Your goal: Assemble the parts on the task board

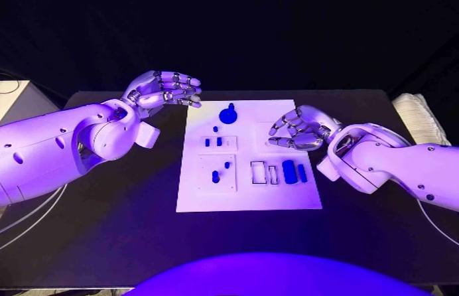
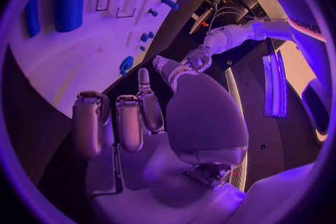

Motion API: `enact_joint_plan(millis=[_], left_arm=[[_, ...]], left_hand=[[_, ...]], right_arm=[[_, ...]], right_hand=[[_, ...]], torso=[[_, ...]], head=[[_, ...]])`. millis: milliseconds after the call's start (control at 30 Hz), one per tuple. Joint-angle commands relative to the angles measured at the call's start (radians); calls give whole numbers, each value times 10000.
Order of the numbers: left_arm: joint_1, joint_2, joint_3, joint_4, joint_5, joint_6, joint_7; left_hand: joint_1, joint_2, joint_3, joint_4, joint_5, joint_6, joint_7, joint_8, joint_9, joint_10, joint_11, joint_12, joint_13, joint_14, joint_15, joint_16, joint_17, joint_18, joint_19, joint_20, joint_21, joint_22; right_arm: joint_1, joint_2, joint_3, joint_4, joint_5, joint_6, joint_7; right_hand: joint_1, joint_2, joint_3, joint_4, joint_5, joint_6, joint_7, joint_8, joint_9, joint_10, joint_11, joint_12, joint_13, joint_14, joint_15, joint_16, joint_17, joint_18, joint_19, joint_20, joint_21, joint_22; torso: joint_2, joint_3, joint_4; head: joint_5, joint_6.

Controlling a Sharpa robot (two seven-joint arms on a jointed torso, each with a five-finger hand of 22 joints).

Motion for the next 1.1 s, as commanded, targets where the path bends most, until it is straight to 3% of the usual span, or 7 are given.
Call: enact_joint_plan(millis=[33, 167, 500, 767, 1100], left_arm=[[-53, -83, 3, 118, 117, 6, 389], [-108, -220, 2, 256, 122, -74, 453], [-175, -400, -2, 546, 110, -159, 416], [-189, -406, -4, 611, 97, -189, 354], [-193, -396, -4, 678, 86, -169, 344]], left_hand=[[-344, -183, -372, 385, -702, 140, -37, 76, -31, 341, -133, 19, 3, 127, -78, 105, 204, 141, 252, -8, -237, -222], [-413, -348, -763, 780, -1064, 238, -194, 29, -82, 798, -258, -52, 28, 277, -175, 161, 431, 146, 586, -60, -455, -465], [-212, -406, -994, 1055, -1070, 299, -214, -106, -149, 1101, -321, -351, 10, 599, -280, 274, 712, 148, 1034, -173, -562, -646], [-180, -443, -1174, 1191, -1066, 256, -165, -196, -185, 1089, -299, -517, 5, 752, -302, 371, 869, 145, 1244, -223, -580, -705], [-280, -478, -1500, 1400, -1007, 187, -102, -293, -218, 1033, -247, -664, 25, 662, -259, 365, 1001, 127, 1298, -210, -697, -811]], right_arm=[[26, -389, -5, 99, 722, 1117, -399], [21, -908, -26, 299, -164, 1370, -1023], [-123, -1574, -99, 932, -2332, 1379, -2615], [-327, -1441, -127, 1178, -3010, 1233, -3374], [-554, -1023, -158, 1013, -3196, 1006, -4037]], right_hand=[[-262, -42, -142, 224, -132, 38, -58, 69, 32, 412, -6, 485, 1527, 796, -65, 282, 1227, -150, 850, -36, 72, 1660], [-491, -129, -414, 468, -282, 46, -65, 100, 45, 648, -5, 717, 1897, 853, -60, 453, 1558, -192, 882, -35, 271, 1803], [-389, -132, -1301, 914, -336, 33, -85, 96, 31, 985, -12, 1017, 2385, 981, -54, 779, 2261, -286, 948, -36, 717, 2120], [-37, 15, -2592, 1517, -306, 54, -102, 123, 25, 999, -21, 1018, 2422, 995, -55, 820, 2354, -302, 954, -28, 798, 2185], [-235, 208, -3272, 1556, -286, 84, -121, 181, 40, 907, -36, 921, 2320, 989, -66, 809, 2332, -296, 947, -29, 774, 2175]], torso=[[-92, -2, -23], [-140, 5, -62], [-188, -1, -115], [-184, -12, -108], [-165, -10, -91]], head=[[-157, 10], [-243, -11], [-346, -95], [-379, -102], [-387, -102]])
